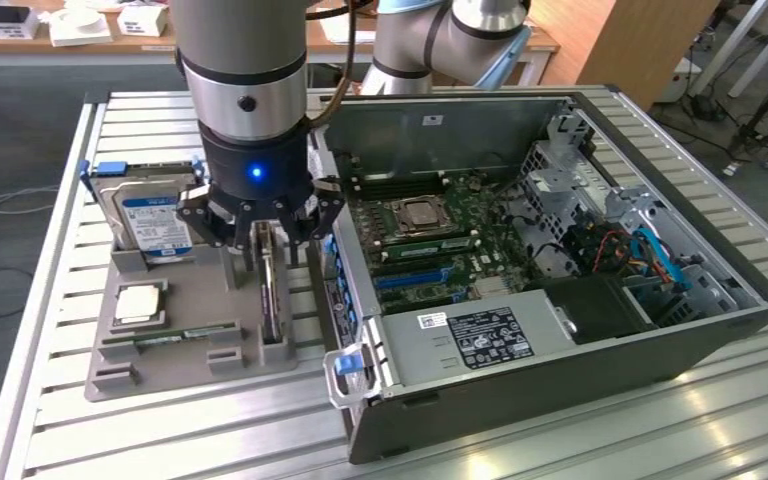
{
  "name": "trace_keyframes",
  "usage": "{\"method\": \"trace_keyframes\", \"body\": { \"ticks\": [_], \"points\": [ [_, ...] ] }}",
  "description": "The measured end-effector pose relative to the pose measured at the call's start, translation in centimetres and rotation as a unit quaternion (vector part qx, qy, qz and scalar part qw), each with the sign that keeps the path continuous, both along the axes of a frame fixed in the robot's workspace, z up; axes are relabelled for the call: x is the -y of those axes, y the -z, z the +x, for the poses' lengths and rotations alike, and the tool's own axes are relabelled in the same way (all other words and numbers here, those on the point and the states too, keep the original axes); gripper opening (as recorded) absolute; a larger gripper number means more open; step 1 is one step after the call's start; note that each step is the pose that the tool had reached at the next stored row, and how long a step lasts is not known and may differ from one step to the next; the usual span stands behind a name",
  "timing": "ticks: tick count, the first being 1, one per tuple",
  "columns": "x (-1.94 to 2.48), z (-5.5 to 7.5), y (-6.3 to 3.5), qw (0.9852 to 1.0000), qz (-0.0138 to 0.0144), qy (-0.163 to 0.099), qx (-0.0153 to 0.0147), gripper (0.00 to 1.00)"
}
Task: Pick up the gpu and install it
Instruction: 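Pick up the gpu and move the gpu toward the slot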
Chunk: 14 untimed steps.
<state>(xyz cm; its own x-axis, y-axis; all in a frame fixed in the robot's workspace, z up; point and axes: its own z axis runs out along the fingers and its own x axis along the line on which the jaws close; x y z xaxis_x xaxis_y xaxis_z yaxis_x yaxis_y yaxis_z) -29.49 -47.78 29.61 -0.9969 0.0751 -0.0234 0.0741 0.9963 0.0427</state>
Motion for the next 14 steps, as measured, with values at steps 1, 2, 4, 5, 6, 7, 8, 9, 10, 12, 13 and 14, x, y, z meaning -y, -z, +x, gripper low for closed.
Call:
{"method": "trace_keyframes", "body": {
  "ticks": [1, 2, 4, 5, 6, 7, 8, 9, 10, 12, 13, 14],
  "points": [
    [0.00, 0.00, 0.32, 1.0000, 0.0000, 0.000, 0.0000, 0.49],
    [0.00, 0.00, 0.34, 1.0000, -0.0001, 0.000, 0.0000, 0.49],
    [0.00, 0.00, 0.35, 1.0000, -0.0001, 0.000, 0.0000, 0.49],
    [0.00, -0.02, 0.38, 1.0000, -0.0001, 0.000, 0.0001, 0.49],
    [-0.01, -0.11, 0.42, 1.0000, 0.0000, 0.000, 0.0002, 0.49],
    [-0.02, -0.23, 0.45, 1.0000, 0.0000, 0.000, 0.0002, 0.49],
    [-0.04, -0.34, 0.49, 1.0000, 0.0000, 0.000, 0.0002, 0.49],
    [-0.05, -0.37, 0.50, 1.0000, 0.0000, 0.000, 0.0002, 0.49],
    [-0.05, -0.37, 0.50, 1.0000, 0.0000, 0.000, 0.0002, 0.49],
    [-0.04, -0.37, 0.69, 1.0000, 0.0000, 0.000, 0.0002, 0.49],
    [-0.04, -0.37, 0.86, 1.0000, 0.0000, 0.000, 0.0002, 0.49],
    [-0.05, -0.37, 1.05, 1.0000, 0.0000, 0.000, 0.0002, 0.49]
  ]
}}
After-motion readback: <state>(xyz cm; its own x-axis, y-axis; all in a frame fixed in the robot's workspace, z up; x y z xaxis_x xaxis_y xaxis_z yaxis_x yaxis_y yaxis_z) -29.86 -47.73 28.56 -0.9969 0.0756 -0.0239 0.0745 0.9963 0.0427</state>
